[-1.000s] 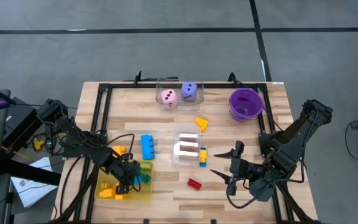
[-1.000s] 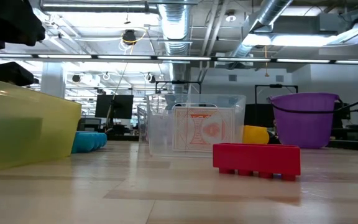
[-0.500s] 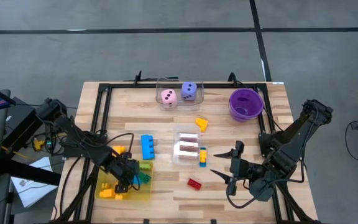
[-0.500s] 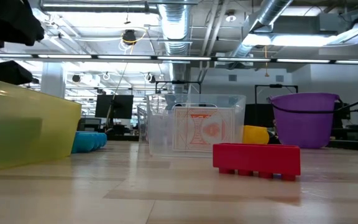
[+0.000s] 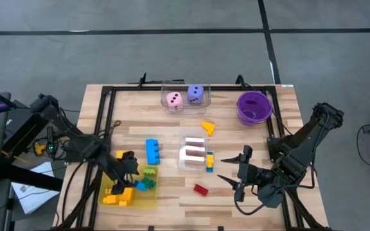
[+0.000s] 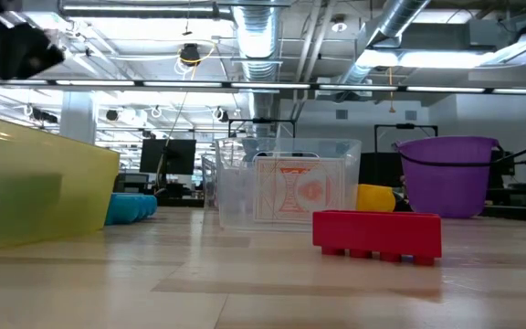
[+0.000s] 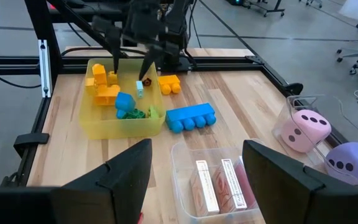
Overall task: Pick & Place Toys
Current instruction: Put the yellow game piece into the yellow bin
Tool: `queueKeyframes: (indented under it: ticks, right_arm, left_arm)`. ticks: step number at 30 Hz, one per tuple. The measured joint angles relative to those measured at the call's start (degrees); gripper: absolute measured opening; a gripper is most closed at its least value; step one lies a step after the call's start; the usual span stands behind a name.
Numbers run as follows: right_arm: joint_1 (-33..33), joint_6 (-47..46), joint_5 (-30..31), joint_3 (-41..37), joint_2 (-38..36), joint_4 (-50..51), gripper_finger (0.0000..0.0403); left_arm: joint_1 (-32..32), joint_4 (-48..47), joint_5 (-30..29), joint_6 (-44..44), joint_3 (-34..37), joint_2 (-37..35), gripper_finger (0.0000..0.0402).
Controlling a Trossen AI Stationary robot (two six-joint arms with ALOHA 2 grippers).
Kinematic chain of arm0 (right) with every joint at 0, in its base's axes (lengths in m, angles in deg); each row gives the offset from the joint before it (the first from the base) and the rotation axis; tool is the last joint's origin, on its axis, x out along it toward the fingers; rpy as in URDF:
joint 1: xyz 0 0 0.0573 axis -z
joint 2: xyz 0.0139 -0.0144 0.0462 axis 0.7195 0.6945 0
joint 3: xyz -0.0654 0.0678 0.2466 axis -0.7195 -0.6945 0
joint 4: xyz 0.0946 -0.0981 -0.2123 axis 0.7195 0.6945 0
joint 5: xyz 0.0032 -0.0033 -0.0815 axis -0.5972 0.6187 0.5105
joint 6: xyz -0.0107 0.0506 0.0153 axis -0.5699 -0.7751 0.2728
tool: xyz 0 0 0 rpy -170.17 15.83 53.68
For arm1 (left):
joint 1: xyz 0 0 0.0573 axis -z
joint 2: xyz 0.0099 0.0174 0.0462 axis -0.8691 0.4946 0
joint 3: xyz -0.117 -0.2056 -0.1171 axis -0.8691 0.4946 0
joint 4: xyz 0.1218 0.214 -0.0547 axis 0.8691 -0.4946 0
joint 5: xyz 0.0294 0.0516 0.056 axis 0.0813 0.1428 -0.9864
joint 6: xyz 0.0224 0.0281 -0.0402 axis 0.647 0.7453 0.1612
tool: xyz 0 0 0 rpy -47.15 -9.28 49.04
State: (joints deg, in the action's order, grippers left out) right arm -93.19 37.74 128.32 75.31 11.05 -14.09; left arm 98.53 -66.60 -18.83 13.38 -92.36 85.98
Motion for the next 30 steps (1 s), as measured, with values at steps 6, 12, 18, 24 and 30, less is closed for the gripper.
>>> queueKeyframes:
  ticks: [6, 12, 18, 24, 30]
  right_arm:
    - [0.0, 0.0, 0.0, 0.0, 0.0, 0.0, 0.0244]
    - [0.0, 0.0, 0.0, 0.0, 0.0, 0.0, 0.0244]
    - [0.0, 0.0, -0.1, 0.0, 0.1, 0.4, 0.0244]
    - [0.0, 0.0, -1.8, 0.0, 0.5, 1.4, 0.0244]
    - [0.6, -0.8, -1.6, 0.0, 0.8, 5.9, 0.0244]
  left_arm:
    - [0.0, 12.8, -3.8, 13.9, 0.0, -2.3, 0.0249]
    - [0.0, 30.3, -3.7, 34.9, 0.0, -1.8, 0.0249]
    - [0.0, 42.4, -3.3, 48.9, 0.0, -1.8, 0.0249]
    - [0.2, 42.2, -0.4, 49.2, 1.1, -0.6, 0.0247]
    - [0.0, 42.4, -0.4, 49.3, 1.3, 0.8, 0.0245]
